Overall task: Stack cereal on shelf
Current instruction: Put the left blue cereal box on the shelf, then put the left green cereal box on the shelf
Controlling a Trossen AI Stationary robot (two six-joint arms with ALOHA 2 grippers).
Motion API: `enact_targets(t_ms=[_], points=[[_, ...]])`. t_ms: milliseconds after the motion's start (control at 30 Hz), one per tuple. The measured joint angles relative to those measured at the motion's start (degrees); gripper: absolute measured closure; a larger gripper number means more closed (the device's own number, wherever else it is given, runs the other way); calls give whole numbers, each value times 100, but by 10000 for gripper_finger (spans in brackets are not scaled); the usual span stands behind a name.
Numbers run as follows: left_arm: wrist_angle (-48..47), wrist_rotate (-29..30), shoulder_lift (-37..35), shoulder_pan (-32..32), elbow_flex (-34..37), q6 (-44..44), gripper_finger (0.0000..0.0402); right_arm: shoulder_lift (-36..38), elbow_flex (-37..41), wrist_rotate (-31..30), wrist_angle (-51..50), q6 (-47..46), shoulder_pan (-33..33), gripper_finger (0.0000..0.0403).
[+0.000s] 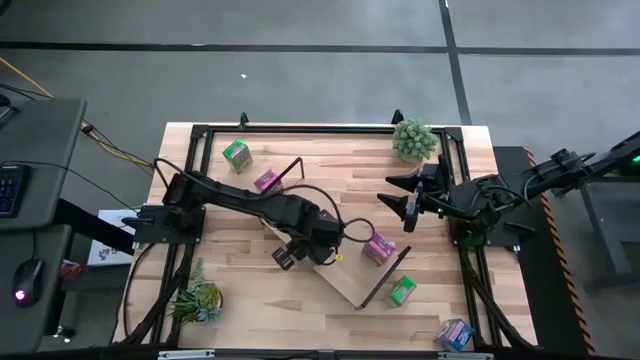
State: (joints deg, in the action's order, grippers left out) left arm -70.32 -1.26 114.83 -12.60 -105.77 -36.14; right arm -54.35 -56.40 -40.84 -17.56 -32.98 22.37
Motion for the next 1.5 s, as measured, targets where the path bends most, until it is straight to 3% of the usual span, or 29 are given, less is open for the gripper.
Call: enact_targets(t_ms=[567, 967, 1233, 1500], points=[[-50, -315, 8, 55, 19, 603, 162, 0, 0, -94, 0, 89, 0, 114], [-26, -305, -215, 118, -342, 503, 158, 2, 0, -99, 14, 103, 0, 114], [-578, -253, -258, 334, -973, 457, 158, 2, 0, -101, 20, 95, 0, 114], [-1481, 877, -465, 954, -1839, 1239, 158, 2, 0, -381, 21, 108, 0, 114]])
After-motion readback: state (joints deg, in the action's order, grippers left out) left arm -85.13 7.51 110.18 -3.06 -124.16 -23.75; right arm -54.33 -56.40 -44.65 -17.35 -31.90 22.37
